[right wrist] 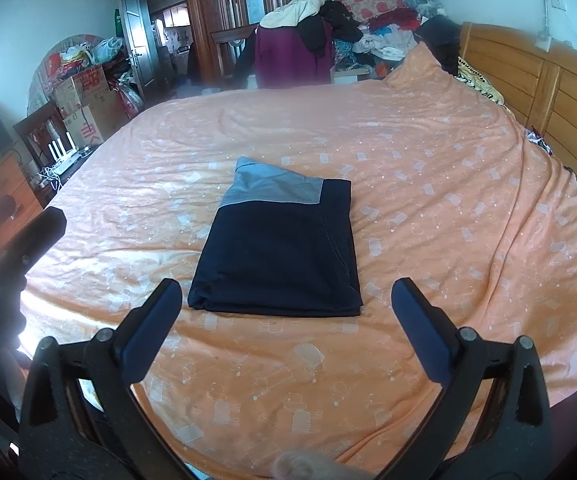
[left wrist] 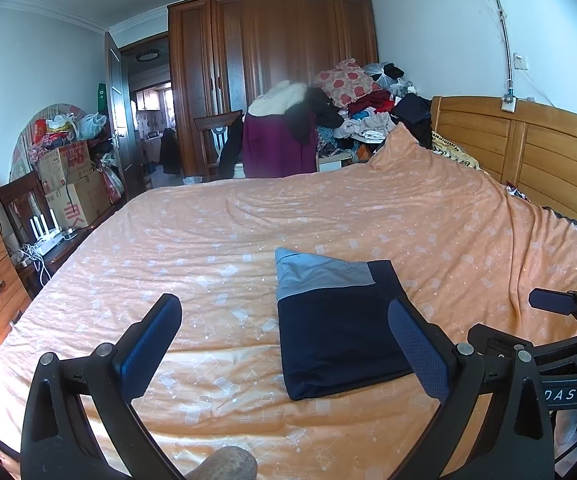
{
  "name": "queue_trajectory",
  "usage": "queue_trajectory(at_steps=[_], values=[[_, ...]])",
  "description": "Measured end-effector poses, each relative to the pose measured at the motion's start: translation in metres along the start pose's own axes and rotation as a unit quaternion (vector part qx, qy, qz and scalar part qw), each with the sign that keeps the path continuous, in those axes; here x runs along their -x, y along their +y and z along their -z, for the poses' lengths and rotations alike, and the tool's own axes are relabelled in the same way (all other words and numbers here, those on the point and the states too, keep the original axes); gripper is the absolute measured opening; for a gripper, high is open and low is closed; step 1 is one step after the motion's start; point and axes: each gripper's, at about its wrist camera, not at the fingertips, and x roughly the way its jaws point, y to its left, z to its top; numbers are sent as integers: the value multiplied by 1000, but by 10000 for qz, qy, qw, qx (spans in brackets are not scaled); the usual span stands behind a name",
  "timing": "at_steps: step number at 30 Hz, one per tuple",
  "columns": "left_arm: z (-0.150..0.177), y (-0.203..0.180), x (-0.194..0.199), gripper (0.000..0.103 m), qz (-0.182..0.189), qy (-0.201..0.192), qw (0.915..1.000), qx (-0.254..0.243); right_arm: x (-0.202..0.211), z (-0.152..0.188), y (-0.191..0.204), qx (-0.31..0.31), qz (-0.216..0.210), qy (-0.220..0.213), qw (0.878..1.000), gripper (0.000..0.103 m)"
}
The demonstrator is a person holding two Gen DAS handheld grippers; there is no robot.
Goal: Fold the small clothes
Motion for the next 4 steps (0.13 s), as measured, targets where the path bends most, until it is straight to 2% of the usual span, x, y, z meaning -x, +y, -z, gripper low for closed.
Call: queue_trajectory(at_steps=[4], values=[[3, 2, -1, 103, 7, 14, 10000, 17, 0, -1, 0, 20, 26, -88, 10000, 103]])
